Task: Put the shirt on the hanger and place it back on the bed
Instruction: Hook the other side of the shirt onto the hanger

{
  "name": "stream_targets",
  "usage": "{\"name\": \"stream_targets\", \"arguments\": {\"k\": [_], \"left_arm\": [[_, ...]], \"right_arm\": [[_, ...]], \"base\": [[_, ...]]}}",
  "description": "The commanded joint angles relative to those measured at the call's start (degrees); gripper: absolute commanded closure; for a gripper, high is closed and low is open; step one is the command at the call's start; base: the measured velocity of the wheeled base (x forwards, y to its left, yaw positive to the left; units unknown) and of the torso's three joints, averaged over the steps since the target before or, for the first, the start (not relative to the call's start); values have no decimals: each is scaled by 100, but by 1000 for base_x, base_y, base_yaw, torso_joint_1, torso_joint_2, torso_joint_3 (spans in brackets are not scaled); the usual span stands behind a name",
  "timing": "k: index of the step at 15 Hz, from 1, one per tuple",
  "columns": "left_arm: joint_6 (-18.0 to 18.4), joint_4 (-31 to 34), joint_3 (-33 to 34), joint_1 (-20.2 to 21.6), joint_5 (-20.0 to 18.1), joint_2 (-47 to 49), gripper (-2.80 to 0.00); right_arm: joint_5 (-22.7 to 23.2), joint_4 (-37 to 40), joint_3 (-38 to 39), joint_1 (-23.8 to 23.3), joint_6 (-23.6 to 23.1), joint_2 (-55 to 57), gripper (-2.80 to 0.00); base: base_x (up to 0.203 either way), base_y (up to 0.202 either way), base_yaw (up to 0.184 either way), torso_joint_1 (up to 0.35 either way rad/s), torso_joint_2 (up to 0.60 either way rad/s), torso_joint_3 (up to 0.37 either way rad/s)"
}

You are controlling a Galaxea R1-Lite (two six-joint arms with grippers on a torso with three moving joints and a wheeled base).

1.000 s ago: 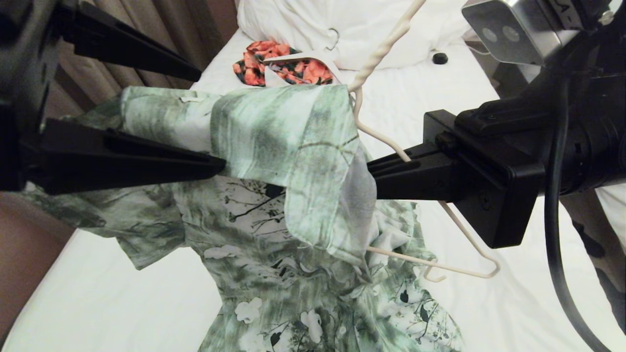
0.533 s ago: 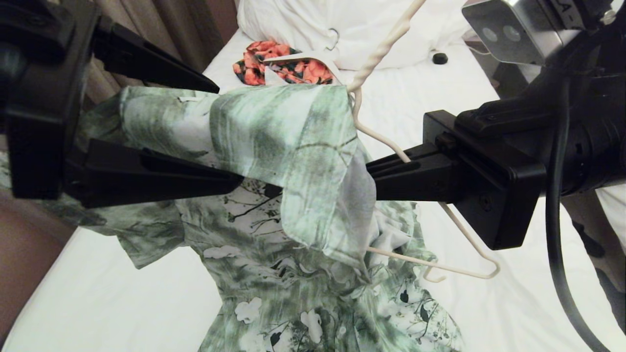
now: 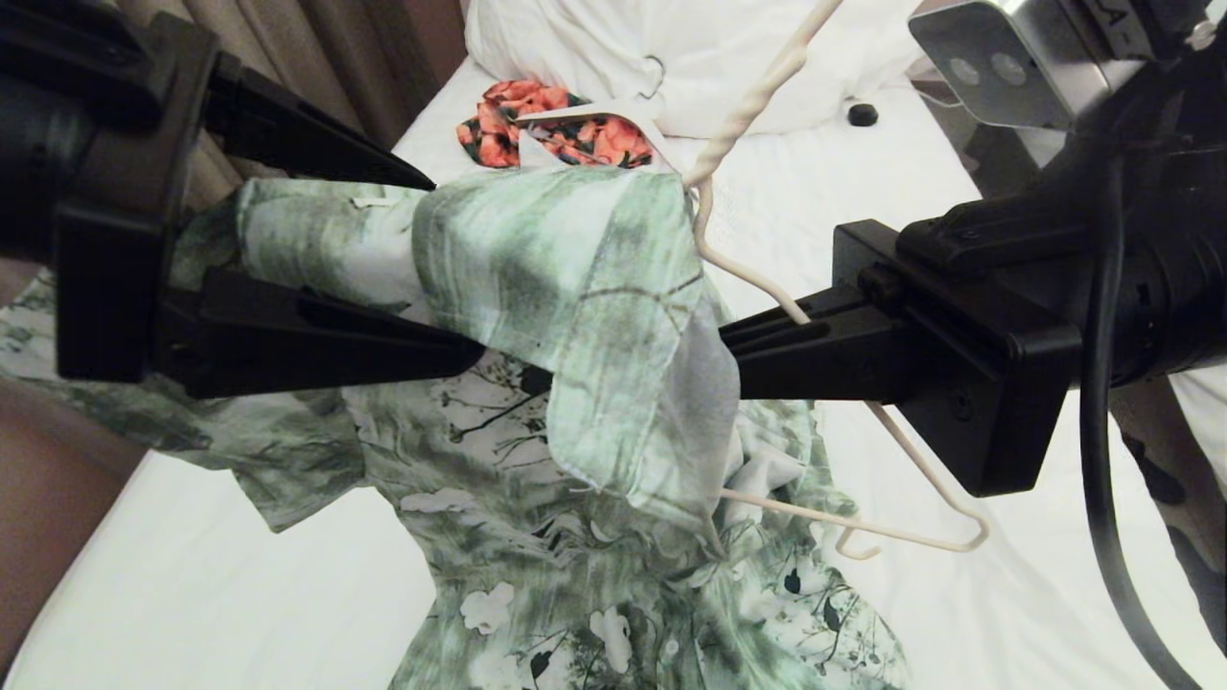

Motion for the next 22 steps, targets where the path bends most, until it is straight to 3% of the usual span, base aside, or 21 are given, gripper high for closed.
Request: {"name": "stream_targets", "arguments": {"k": [1, 2, 22], "left_arm": [[22, 35, 17, 10, -5, -10, -280], [23, 35, 43, 10, -5, -12, 0], [-21, 35, 52, 2, -31, -54, 0]], "right_arm": [[28, -1, 1, 2, -8, -21, 0], [28, 8, 1, 2, -8, -30, 0], [-13, 95, -8, 20, -17, -30, 0]], "base": [[0, 0, 0, 0, 0, 0], [0, 0, 0, 0, 0, 0], [0, 0, 0, 0, 0, 0]]}}
